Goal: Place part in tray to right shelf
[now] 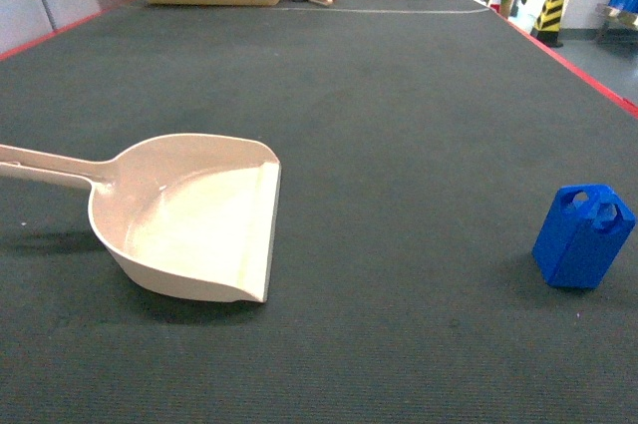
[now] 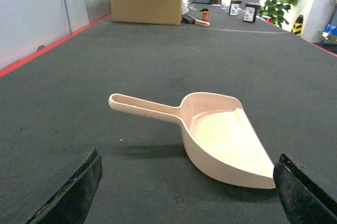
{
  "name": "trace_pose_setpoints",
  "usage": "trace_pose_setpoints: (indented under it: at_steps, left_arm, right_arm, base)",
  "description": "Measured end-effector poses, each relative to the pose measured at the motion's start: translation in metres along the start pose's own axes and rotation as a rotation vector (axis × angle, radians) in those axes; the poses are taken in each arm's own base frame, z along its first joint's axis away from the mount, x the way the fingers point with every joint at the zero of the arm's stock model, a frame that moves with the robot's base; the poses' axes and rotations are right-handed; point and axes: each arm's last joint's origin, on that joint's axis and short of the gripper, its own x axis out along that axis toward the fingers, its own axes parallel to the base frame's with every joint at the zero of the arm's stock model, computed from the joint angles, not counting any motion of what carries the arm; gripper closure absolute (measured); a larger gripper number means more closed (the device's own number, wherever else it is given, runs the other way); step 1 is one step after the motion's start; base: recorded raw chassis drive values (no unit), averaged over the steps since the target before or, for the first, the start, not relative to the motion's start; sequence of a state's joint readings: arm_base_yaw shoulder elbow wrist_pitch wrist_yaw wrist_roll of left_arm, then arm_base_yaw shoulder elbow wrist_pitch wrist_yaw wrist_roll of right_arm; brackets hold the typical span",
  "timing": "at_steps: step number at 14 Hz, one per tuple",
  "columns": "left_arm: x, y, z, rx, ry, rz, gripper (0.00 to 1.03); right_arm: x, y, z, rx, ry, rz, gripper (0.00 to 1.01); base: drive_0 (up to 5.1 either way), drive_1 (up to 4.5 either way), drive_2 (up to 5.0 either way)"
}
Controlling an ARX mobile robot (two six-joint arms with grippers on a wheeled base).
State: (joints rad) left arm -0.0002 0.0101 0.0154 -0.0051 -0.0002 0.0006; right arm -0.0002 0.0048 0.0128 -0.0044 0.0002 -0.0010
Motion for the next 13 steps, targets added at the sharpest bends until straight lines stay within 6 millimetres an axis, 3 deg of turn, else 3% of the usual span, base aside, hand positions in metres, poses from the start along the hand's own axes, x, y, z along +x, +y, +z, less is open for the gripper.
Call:
trace_pose_setpoints:
  at_steps: [13]
  left_arm:
    - [0.0000, 0.0000, 0.0000, 0.000, 0.000, 0.000, 0.05]
  right_arm:
    - [0.0000, 0.0000, 0.0000, 0.000, 0.000, 0.000, 0.03]
  base:
    - [0.0, 0.00, 0.0]
